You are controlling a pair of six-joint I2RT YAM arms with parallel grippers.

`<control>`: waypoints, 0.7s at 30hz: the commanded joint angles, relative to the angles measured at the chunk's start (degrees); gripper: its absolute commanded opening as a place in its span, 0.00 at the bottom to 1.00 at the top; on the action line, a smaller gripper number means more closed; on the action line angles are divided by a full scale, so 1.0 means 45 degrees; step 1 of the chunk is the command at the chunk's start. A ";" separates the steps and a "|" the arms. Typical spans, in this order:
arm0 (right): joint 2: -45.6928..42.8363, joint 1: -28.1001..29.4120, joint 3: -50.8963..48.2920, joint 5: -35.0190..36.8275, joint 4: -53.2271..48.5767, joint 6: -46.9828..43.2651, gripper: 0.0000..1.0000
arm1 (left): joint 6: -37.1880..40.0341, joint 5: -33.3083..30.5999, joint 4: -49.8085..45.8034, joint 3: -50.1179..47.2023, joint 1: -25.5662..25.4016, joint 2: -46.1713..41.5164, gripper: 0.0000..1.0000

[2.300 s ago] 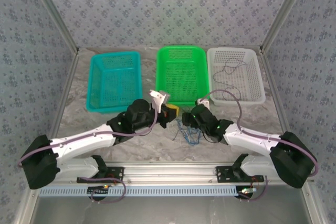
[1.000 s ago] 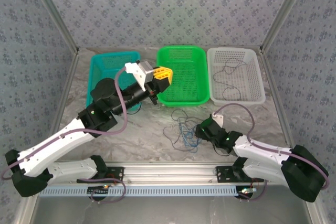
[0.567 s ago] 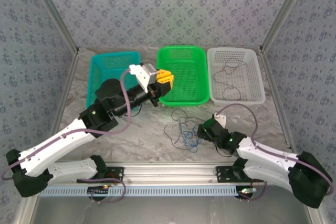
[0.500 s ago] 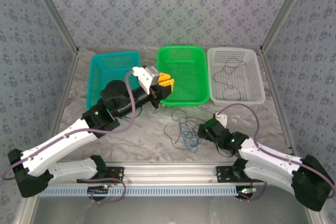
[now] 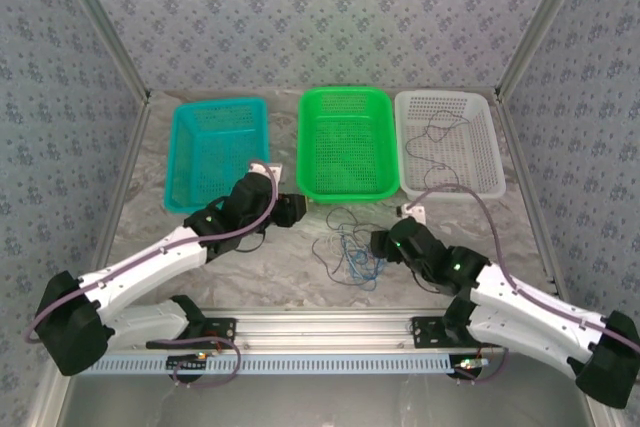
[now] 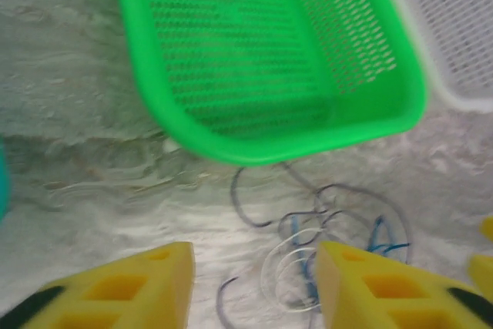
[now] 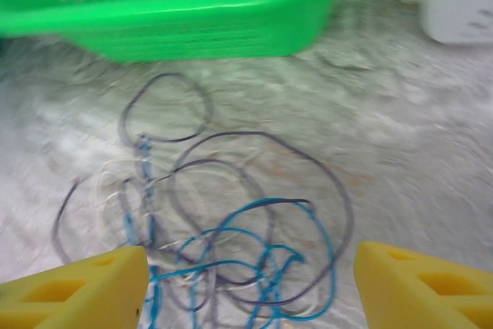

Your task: Untangle the cables

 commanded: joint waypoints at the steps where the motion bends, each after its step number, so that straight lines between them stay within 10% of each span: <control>1: 0.1226 0.0930 0.1553 -0.0562 -0.0495 -0.2627 0.72 | -0.1275 -0.0384 -0.0352 -0.0152 0.0965 -0.0982 0.68; 12: 0.7930 0.3113 0.5386 -0.2941 -0.0711 -0.4782 0.64 | -0.0909 -0.1091 -0.2131 -0.0312 0.2728 -0.2850 0.96; 21: 1.0811 0.3023 0.6602 -0.3740 -0.0532 -0.5229 0.59 | -0.1390 -0.1113 -0.3231 -0.1167 0.4323 -0.5000 1.00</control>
